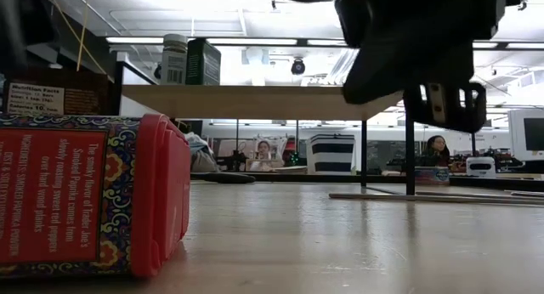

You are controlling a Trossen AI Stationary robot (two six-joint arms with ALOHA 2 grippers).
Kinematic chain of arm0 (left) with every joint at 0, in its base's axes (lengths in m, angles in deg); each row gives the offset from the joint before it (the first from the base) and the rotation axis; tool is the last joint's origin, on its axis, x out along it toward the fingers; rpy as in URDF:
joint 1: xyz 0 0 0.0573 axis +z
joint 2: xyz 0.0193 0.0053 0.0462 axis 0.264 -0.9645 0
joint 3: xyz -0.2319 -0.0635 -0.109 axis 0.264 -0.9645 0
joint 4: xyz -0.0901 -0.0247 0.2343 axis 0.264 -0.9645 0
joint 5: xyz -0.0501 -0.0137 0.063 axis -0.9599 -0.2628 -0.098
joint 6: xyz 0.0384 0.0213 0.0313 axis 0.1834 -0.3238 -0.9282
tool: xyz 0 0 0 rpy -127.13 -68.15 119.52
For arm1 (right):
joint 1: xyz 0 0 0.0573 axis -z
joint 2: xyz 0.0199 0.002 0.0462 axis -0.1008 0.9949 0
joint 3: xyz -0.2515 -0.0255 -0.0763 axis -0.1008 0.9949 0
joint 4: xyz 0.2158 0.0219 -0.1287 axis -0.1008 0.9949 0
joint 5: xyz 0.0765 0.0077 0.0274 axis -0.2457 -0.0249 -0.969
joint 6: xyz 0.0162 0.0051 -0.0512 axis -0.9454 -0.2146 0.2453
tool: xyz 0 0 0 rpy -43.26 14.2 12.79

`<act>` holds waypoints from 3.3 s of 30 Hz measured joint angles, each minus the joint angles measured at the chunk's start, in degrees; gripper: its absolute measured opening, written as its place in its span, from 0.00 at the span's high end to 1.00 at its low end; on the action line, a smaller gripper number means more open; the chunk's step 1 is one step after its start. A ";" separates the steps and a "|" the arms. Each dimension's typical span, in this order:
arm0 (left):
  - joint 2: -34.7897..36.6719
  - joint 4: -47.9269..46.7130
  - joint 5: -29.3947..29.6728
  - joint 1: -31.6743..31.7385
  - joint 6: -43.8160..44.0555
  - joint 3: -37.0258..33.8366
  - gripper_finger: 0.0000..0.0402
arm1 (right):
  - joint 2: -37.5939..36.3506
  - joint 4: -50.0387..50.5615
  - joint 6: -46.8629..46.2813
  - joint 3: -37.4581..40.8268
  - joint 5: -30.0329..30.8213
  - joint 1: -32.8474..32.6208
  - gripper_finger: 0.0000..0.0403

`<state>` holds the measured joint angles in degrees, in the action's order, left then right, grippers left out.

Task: Shelf spices
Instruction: Put the red seasoning can on the shelf

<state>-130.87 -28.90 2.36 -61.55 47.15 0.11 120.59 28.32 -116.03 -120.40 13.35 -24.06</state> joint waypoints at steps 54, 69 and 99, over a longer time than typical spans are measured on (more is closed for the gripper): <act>-10.00 10.68 -5.37 11.12 -12.06 -0.76 1.00 | 7.33 -4.02 -6.13 -0.02 -4.71 1.75 1.00; -4.64 4.03 -3.78 11.56 -18.26 -0.82 1.00 | 7.33 -3.60 -7.43 0.00 -4.82 1.25 1.00; -9.26 11.24 -6.78 12.50 -20.04 -0.92 1.00 | 7.31 -11.75 -8.68 0.15 -6.85 1.39 1.00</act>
<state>-140.13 -17.67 -4.42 -49.05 27.11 -0.81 127.90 16.57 -124.71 -120.25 6.50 -22.67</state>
